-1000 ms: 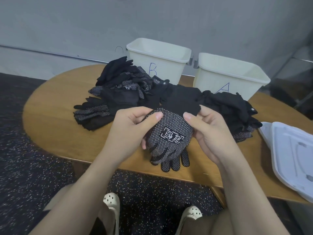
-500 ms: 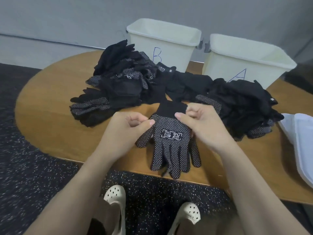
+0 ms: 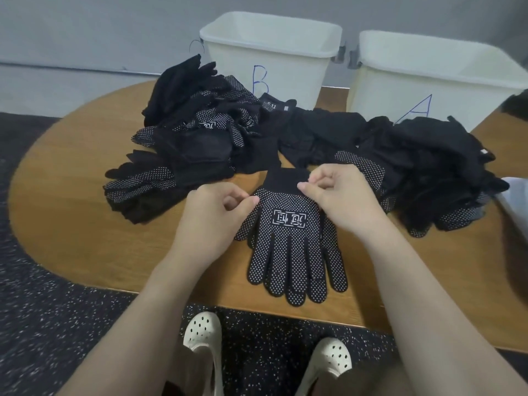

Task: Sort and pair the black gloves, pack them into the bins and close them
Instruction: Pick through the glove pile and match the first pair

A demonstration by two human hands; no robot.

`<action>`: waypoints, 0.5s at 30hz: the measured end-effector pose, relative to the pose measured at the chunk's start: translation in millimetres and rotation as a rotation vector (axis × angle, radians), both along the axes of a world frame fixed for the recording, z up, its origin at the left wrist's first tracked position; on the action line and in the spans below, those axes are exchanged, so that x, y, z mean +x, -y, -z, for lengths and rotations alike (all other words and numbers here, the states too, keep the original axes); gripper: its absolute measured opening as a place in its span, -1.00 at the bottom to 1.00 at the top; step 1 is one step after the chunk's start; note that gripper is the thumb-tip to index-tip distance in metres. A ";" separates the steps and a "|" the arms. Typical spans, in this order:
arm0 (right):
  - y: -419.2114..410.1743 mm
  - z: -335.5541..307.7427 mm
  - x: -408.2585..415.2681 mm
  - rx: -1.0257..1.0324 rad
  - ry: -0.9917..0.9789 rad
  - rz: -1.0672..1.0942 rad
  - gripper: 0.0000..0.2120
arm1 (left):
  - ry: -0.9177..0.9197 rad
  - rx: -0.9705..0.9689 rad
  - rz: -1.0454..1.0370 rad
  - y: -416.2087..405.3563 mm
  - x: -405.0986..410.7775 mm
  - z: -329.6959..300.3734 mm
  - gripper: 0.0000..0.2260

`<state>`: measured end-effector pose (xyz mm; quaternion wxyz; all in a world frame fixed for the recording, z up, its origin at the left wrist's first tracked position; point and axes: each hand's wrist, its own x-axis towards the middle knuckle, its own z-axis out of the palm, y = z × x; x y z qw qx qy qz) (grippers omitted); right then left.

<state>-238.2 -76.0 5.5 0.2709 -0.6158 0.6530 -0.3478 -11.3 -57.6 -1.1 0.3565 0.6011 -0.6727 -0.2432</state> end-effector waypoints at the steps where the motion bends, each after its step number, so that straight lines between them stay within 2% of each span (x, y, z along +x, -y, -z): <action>1: -0.2 1.1 1.4 -0.011 -0.021 0.006 -0.82 | 0.021 0.000 -0.003 0.1 0.0 1.2 -0.86; 5: -2.2 3.0 6.2 -0.040 -0.069 0.033 -0.87 | 0.106 0.004 -0.031 -1.1 -0.5 4.2 -0.82; 11: -8.7 2.5 10.5 -0.070 -0.133 0.051 -0.84 | 0.112 -0.008 -0.085 -6.0 1.9 3.3 -0.83; 15: -10.8 2.6 10.0 -0.088 -0.138 0.033 -0.87 | 0.155 -0.141 -0.042 -13.3 0.1 2.6 -0.91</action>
